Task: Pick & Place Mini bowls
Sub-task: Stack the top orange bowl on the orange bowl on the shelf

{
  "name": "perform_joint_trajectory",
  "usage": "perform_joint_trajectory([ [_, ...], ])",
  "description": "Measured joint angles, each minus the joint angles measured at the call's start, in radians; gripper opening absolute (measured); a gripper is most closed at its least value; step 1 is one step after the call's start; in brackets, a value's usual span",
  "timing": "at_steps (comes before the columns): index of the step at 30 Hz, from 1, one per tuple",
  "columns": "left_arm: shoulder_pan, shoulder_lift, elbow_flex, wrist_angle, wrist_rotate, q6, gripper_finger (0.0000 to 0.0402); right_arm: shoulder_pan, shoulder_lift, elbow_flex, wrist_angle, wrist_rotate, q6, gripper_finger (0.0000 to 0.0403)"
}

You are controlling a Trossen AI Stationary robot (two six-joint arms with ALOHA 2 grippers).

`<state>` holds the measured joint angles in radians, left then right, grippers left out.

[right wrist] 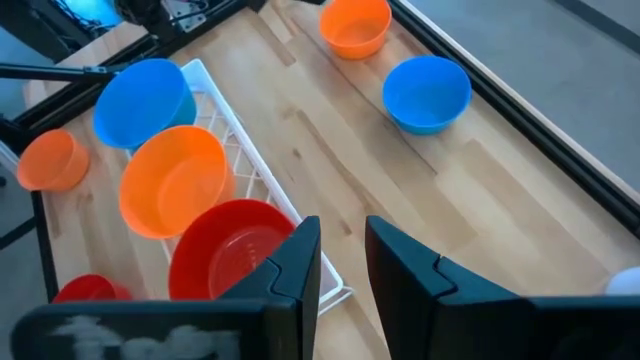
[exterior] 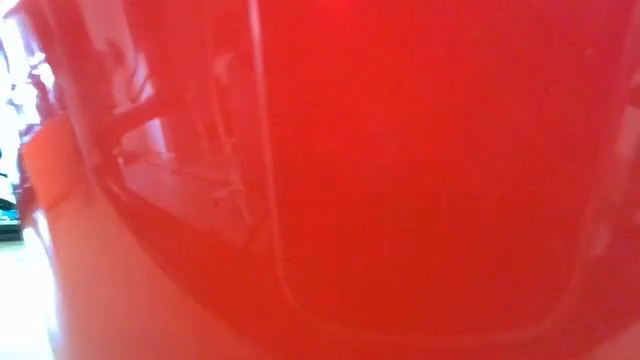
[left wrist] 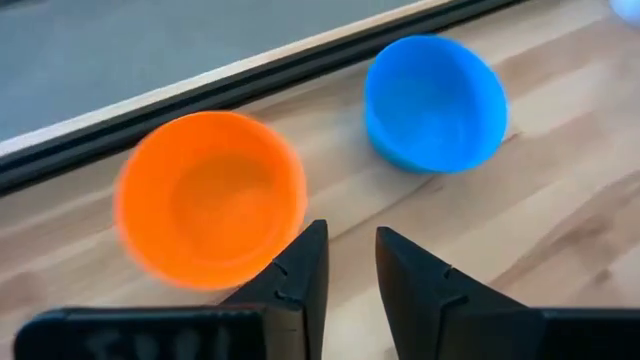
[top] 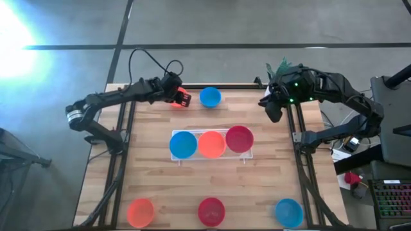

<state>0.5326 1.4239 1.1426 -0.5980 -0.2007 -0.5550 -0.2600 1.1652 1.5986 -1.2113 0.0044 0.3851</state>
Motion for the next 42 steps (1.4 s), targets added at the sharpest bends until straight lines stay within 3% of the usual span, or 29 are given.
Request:
perform_joint_trajectory([
  [21,0.053,0.0,-0.289,0.357,0.026,0.025,0.009,0.0,0.001,0.0,0.053,0.0,0.0,0.0079],
  [32,0.054,0.134,-0.29,0.44,0.071,0.06,0.009,0.0,0.001,0.0,0.079,-0.001,0.004,0.0079],
  [42,0.055,0.146,-0.286,0.443,0.07,0.087,0.009,0.0,0.001,-0.001,0.081,-0.001,0.007,0.0079],
])
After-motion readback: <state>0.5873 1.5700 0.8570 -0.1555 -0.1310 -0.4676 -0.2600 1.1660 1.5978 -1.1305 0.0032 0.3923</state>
